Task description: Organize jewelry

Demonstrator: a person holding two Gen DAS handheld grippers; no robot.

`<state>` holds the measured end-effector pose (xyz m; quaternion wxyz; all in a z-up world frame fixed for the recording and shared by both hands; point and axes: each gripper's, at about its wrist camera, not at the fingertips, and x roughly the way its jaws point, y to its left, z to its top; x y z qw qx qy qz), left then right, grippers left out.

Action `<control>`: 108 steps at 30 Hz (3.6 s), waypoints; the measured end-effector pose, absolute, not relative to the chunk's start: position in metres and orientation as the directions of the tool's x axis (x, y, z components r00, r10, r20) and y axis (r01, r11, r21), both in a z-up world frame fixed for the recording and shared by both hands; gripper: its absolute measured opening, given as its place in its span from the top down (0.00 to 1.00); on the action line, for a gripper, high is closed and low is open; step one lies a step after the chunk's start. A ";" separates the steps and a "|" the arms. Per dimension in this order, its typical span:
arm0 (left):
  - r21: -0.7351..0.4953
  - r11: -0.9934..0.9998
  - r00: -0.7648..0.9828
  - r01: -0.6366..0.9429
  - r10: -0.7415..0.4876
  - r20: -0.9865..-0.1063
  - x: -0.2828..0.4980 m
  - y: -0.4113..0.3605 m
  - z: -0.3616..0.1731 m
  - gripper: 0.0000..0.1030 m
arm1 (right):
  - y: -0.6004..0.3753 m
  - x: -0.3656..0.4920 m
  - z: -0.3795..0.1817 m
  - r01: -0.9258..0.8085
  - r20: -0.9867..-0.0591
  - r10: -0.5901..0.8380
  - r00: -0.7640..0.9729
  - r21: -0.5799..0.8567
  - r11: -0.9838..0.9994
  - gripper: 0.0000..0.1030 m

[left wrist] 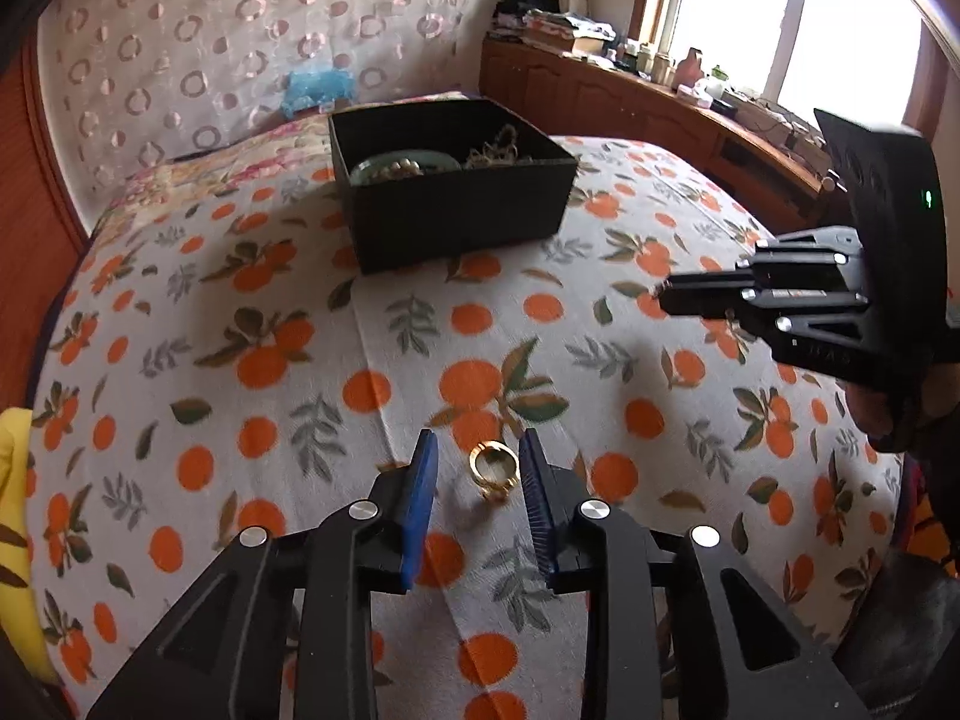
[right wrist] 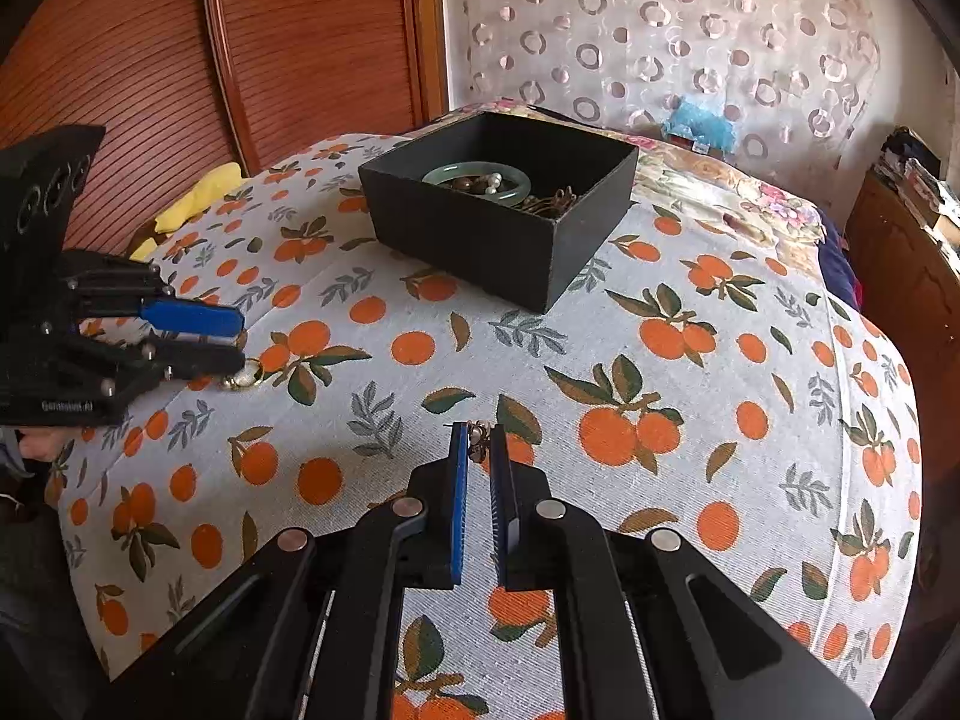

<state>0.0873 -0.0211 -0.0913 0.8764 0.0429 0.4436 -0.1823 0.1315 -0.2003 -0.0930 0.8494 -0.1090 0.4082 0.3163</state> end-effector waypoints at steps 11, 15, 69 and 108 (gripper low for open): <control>-0.044 0.927 0.546 0.372 -0.257 -0.797 0.088 -0.031 -0.099 0.82 | -0.203 0.132 -0.088 -0.622 -0.757 0.445 0.478 0.066 0.780 0.92; -0.058 0.933 0.563 0.356 -0.264 -0.783 0.094 -0.028 -0.094 0.82 | -0.202 0.138 -0.084 -0.619 -0.745 0.455 0.488 0.073 0.782 0.92; -0.021 0.988 0.778 0.150 -0.131 -0.615 0.153 -0.026 -0.014 0.08 | -0.225 0.141 -0.020 -0.433 -0.538 0.433 0.723 0.136 0.891 0.61; 0.002 0.998 0.866 0.068 -0.058 -0.496 0.029 -0.021 0.027 0.08 | -0.237 0.055 0.014 -0.307 -0.397 0.330 0.856 0.122 0.944 0.03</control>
